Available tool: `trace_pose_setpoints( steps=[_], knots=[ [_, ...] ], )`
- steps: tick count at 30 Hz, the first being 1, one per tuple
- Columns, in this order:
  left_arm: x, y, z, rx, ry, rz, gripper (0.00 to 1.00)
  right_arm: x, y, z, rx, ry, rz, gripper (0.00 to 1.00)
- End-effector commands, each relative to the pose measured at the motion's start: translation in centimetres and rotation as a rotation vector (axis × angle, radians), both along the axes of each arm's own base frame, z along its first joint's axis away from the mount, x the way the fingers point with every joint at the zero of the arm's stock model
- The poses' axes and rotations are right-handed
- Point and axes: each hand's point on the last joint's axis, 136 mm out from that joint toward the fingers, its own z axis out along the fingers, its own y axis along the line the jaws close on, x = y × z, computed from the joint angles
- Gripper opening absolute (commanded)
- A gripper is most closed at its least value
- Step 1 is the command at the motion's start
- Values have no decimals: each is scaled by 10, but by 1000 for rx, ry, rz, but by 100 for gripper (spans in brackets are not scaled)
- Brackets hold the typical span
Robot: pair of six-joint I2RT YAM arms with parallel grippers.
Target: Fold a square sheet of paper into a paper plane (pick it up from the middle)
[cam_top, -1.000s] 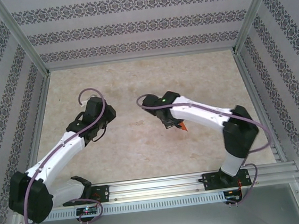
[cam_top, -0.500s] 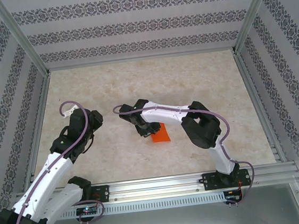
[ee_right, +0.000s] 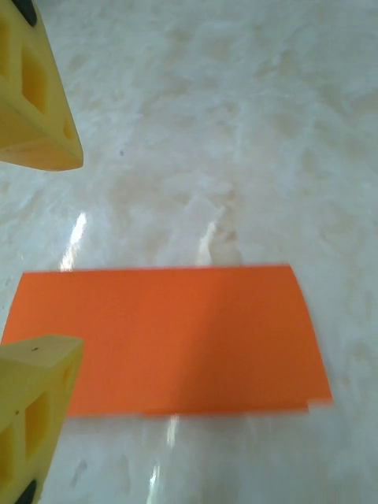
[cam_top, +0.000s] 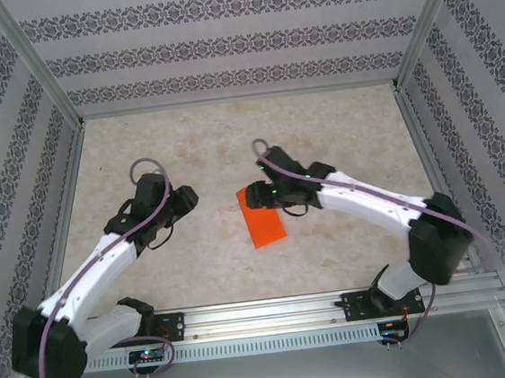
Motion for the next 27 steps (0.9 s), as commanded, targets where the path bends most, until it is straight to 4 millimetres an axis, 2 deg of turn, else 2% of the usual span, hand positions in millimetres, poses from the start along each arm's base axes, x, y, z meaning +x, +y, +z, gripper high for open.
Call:
trace_pose_setpoints(
  steps=[1,5,7,11,13,15,17,22,27],
  knots=[
    [16,-69,22,-83,-48,-239,48,15,-19,-14,149,10,-97,55],
    [19,-125,-6,-83,64,-374,43,22,-42,-34,241,64,-138,55],
    [22,-142,-21,-70,107,-407,37,23,-42,-43,273,91,-117,55],
    [27,-144,-55,-2,198,-363,34,26,-37,-59,286,142,-45,54],
    [28,-145,-64,15,227,-361,31,28,-33,-64,285,158,-13,53],
    [28,-138,-72,52,246,-338,30,31,-28,-69,289,160,9,54],
    [27,-133,-77,66,253,-327,30,33,-22,-74,301,179,42,53],
    [22,-136,-87,41,281,-333,30,37,-9,-85,332,212,111,51],
    [21,-136,-87,33,279,-326,30,37,-2,-90,351,220,160,49]
  ],
)
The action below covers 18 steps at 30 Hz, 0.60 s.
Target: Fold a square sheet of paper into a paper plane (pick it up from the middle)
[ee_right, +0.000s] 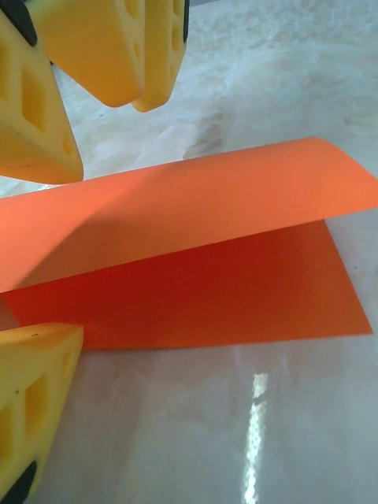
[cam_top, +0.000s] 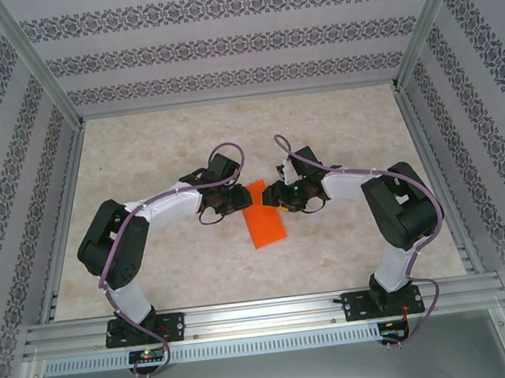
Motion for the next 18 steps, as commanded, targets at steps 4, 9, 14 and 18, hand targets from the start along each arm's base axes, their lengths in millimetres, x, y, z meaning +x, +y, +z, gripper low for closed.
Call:
trace_pose_setpoints(
  steps=[4,9,14,18],
  knots=[
    [-3,5,2,-16,-11,34,31,5,12,3,61,-31,72,44],
    [-5,4,7,-26,-29,12,31,5,10,-1,61,-24,31,35],
    [-6,1,18,-42,-101,-54,34,7,6,-2,80,-13,-57,23],
    [-13,-6,27,-46,-179,-151,37,10,0,1,75,-16,-150,17]
  ],
)
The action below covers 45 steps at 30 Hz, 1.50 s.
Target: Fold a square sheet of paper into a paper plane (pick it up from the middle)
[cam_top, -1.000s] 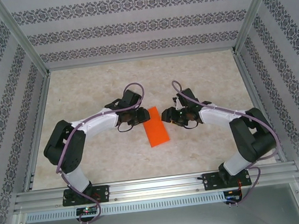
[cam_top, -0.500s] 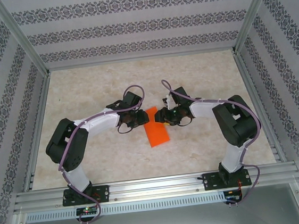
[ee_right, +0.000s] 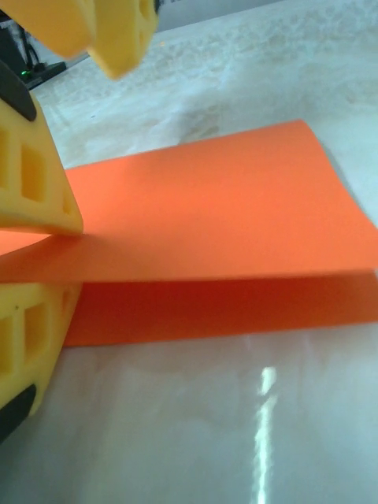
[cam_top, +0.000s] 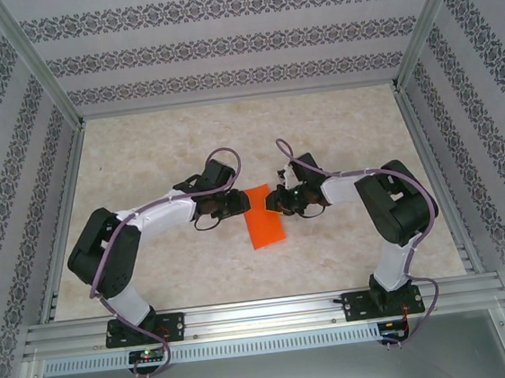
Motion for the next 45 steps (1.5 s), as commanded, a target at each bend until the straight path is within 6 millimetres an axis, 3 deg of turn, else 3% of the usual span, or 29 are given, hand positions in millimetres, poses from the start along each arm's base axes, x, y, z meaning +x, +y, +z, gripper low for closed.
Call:
trace_pose_setpoints(
  steps=[1,3,11,18,21,24,30,36,42,45],
  knots=[
    [-2,-15,22,-31,-129,-126,38,14,-3,18,20,-55,-107,15],
    [-7,-18,25,-20,-154,-177,41,13,-6,20,18,-57,-154,9],
    [-46,-33,33,80,-293,-446,56,10,-4,28,10,-39,-303,11],
    [-94,-59,22,202,-384,-661,62,8,0,27,-13,-16,-345,13],
    [-105,-69,18,253,-428,-697,64,6,-2,24,-16,-7,-353,13],
    [-110,-75,12,295,-453,-714,66,4,-4,23,-17,-6,-358,13],
    [-99,-71,2,417,-487,-662,66,0,-6,22,-16,-4,-355,14],
    [-92,-75,3,427,-503,-635,60,1,-7,25,-5,-13,-344,19],
    [-86,-69,8,446,-524,-588,33,2,-16,30,-10,-26,-343,25],
    [-86,-70,11,443,-535,-589,27,3,-21,31,-20,-27,-334,26]
  ],
)
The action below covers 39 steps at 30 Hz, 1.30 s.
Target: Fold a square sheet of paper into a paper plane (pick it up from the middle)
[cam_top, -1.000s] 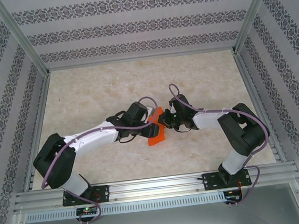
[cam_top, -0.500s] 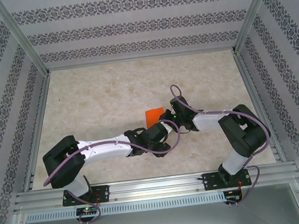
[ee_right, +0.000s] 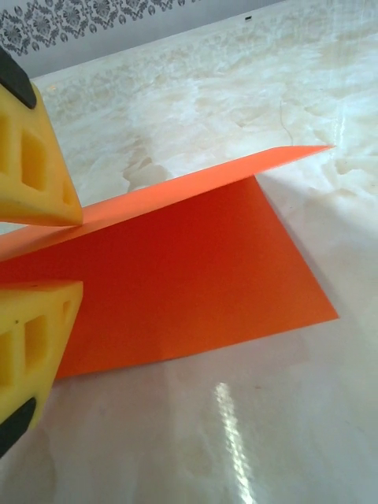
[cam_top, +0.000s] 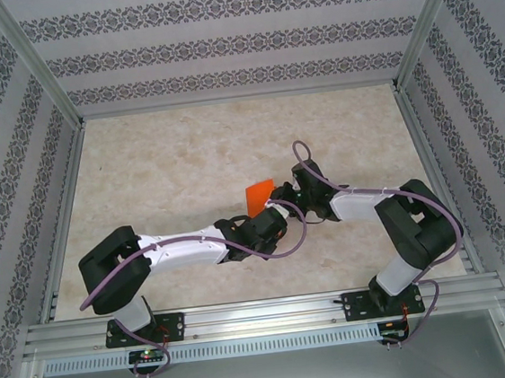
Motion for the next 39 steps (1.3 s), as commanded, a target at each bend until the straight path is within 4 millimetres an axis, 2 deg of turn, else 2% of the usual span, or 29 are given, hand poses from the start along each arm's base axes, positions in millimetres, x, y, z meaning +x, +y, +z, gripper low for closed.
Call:
trace_pose_setpoints(
  steps=[1,3,4,7,9,12,18,23,29,33,39],
  knots=[
    [3,-6,15,-22,-43,0,24,-2,-7,4,-15,-20,23,26],
    [5,-5,16,-16,-51,5,17,-1,-7,5,-12,-22,28,26],
    [6,-5,17,-13,-53,5,19,0,-6,5,-7,-22,33,26],
    [-3,-14,22,-66,-26,-52,32,0,-2,7,11,-21,52,25],
    [-13,-18,21,-111,2,-94,47,1,2,8,33,-23,62,21],
    [-24,-20,17,-132,29,-148,60,1,6,7,51,-22,69,18],
    [-31,-21,7,-65,3,-177,68,4,11,8,92,-24,66,14],
    [-22,-25,0,4,-64,-129,70,7,14,10,104,-20,66,14],
    [0,-10,1,68,-165,0,65,3,12,7,92,-11,70,15],
    [3,-11,12,28,-190,17,38,1,10,4,80,-7,70,15],
    [0,-17,20,-8,-180,-15,18,1,6,1,55,-2,72,18]
  ],
)
